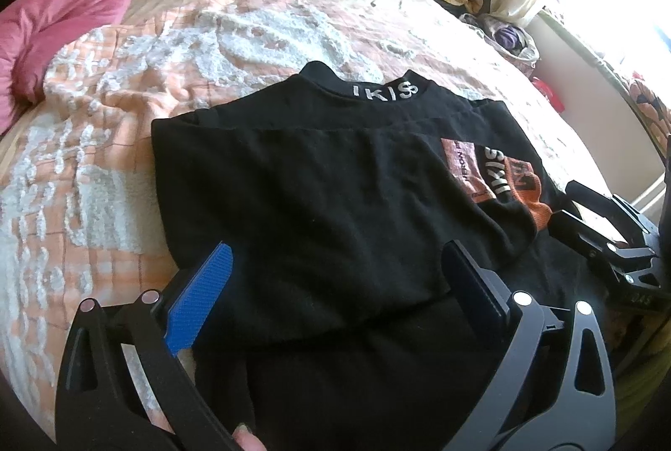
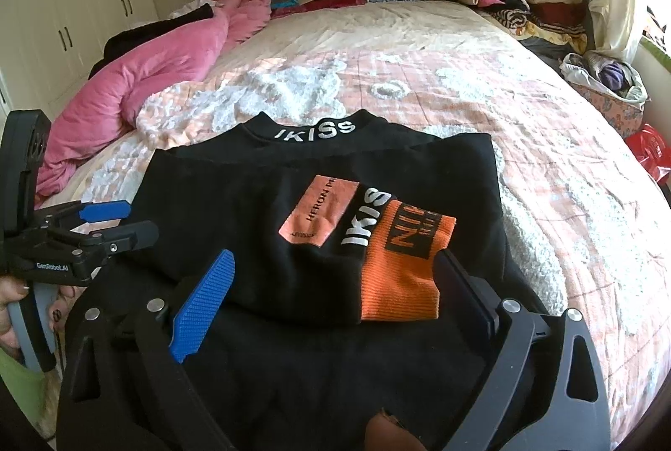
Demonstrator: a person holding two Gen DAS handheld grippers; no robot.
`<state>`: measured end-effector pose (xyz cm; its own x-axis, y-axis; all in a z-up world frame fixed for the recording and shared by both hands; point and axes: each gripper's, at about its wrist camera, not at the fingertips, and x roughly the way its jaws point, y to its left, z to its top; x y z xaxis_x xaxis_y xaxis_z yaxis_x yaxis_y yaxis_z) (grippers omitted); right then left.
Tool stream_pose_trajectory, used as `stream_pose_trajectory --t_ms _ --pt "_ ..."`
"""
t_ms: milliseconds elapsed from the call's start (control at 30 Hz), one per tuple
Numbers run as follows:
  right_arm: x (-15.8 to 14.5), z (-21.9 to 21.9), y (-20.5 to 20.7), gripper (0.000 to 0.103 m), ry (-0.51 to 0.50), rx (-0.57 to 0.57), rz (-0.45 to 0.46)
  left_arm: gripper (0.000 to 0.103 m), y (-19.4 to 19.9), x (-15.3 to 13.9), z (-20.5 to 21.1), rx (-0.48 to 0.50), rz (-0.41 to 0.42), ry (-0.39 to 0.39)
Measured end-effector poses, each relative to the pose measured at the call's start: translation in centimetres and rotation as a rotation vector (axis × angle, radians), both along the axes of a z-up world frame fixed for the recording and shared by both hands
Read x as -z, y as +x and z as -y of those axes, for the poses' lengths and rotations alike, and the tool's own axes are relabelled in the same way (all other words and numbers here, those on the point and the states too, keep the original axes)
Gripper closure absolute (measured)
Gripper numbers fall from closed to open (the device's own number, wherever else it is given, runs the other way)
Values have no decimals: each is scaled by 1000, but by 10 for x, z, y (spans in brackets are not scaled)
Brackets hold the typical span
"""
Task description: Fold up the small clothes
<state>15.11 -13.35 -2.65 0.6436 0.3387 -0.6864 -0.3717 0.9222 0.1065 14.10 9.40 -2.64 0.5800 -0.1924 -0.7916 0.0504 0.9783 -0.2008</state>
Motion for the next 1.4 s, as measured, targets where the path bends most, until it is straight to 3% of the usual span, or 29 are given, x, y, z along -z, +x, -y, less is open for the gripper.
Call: stream_pose_trajectory --t_ms 600,1400 --pt "-20 5 -21 8 64 -36 25 9 -30 -29 8 -31 108 52" --pt "-26 5 -56 7 99 -95 0 9 -77 -19 12 -72 117 35"
